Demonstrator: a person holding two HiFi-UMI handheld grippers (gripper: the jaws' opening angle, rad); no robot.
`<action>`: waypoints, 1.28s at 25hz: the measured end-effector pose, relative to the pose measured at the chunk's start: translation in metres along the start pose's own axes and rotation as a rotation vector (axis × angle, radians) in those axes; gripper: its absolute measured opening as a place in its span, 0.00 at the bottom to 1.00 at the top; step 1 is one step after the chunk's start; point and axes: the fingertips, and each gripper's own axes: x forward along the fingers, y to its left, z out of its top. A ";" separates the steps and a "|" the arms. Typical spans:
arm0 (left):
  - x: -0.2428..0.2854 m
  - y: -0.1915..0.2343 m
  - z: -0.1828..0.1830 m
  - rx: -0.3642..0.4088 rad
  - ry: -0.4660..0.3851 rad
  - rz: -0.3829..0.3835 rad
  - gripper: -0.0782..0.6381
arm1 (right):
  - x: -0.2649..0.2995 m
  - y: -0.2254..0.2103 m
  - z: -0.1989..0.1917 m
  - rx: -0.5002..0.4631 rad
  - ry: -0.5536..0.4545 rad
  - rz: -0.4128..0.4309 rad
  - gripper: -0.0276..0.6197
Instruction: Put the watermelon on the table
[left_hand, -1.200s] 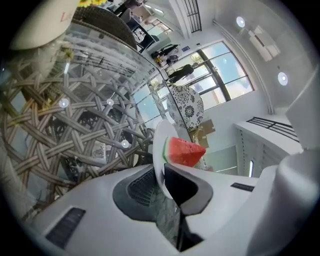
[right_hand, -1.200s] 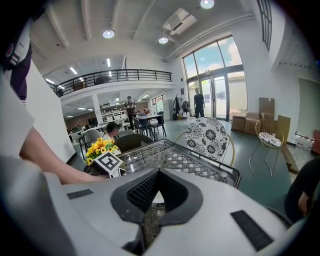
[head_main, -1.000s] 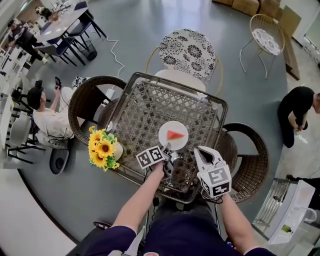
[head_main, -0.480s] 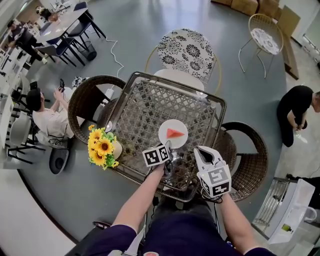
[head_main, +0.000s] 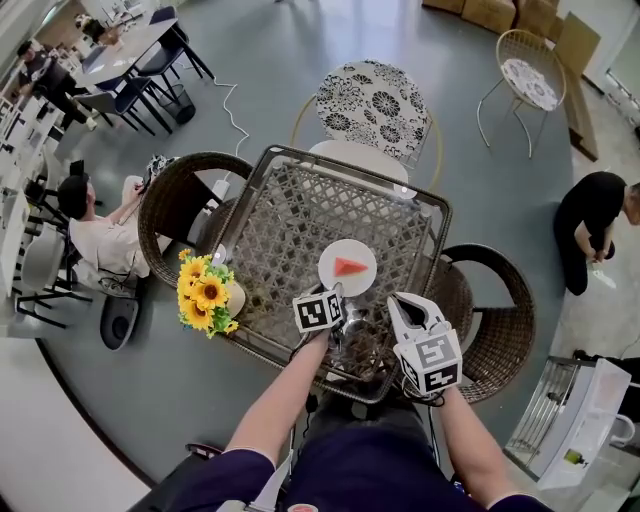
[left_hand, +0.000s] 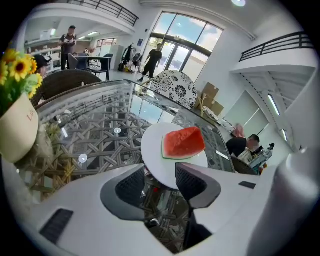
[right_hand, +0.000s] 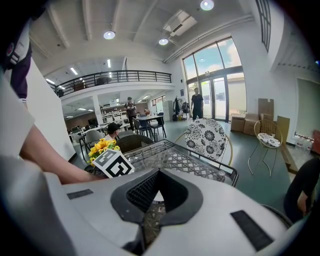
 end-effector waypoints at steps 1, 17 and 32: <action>-0.002 0.001 0.001 0.017 -0.004 0.008 0.36 | 0.000 0.000 0.001 -0.001 -0.001 0.001 0.05; -0.110 -0.044 0.051 0.224 -0.264 -0.160 0.35 | -0.004 0.027 0.033 -0.004 -0.089 0.029 0.05; -0.226 -0.112 0.081 0.386 -0.479 -0.329 0.12 | -0.024 0.053 0.066 0.038 -0.194 0.044 0.05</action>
